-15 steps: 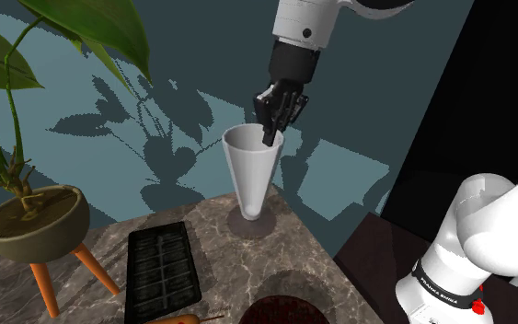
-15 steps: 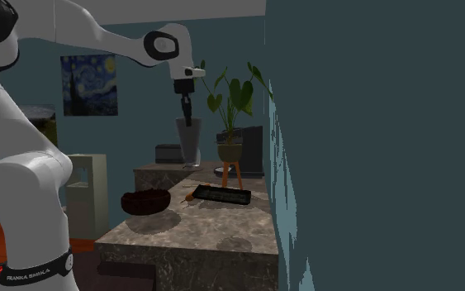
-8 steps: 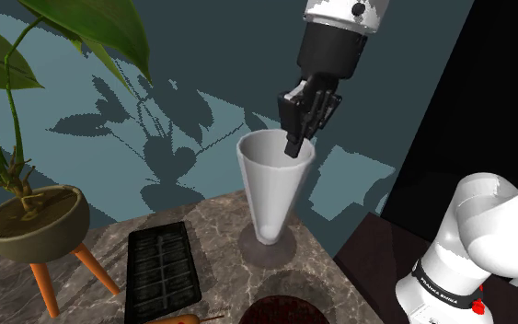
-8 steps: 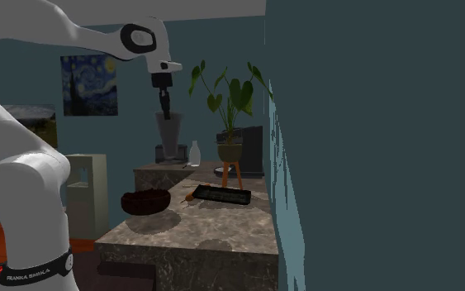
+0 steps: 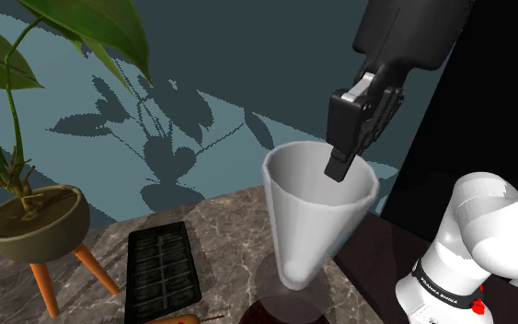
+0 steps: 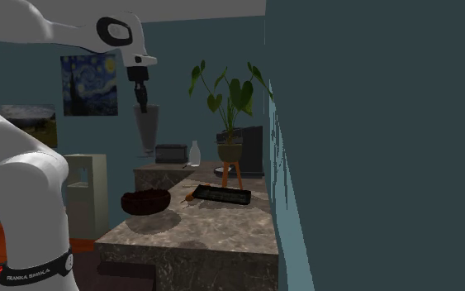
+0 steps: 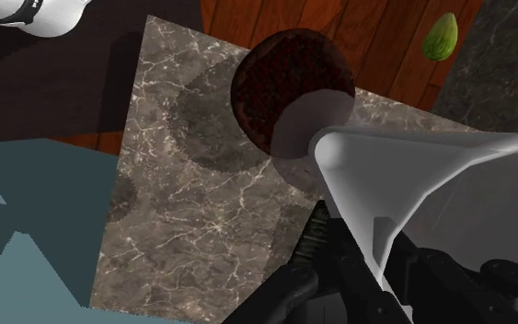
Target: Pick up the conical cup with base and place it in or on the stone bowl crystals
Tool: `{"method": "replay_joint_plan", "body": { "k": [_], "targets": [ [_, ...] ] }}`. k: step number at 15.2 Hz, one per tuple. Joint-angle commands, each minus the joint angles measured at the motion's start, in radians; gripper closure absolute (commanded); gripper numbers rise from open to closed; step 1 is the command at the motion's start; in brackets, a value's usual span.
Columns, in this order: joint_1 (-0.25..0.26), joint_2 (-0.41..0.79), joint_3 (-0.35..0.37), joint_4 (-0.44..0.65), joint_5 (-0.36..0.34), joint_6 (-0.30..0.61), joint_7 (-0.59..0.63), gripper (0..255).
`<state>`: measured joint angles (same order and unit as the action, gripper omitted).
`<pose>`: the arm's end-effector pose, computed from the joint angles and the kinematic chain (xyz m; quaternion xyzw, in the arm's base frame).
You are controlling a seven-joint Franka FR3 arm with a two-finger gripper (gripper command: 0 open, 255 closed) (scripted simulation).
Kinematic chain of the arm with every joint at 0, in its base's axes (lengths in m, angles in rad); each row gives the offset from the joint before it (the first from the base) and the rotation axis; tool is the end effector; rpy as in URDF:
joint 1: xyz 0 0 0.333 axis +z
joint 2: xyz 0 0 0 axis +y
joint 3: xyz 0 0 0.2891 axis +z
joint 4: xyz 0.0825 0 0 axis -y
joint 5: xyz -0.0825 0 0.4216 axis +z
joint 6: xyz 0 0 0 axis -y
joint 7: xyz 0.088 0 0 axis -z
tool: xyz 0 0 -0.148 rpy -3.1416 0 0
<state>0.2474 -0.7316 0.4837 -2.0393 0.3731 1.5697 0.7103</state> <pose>0.2327 0.3537 0.6262 -0.9950 0.0107 -0.0571 0.0809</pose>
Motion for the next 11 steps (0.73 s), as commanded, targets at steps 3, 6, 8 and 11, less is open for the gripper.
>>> {"method": "replay_joint_plan", "body": {
  "k": [3, 6, 8, 11],
  "targets": [
    [0.014, -0.03, 0.018, -0.038, 0.019, 0.015, 0.018, 255],
    [0.02, -0.047, 0.024, -0.089, 0.028, 0.049, 0.012, 255],
    [0.024, -0.057, 0.029, -0.122, 0.035, 0.072, 0.008, 255],
    [0.03, -0.072, 0.037, -0.17, 0.045, 0.106, 0.002, 255]
  ]
}}
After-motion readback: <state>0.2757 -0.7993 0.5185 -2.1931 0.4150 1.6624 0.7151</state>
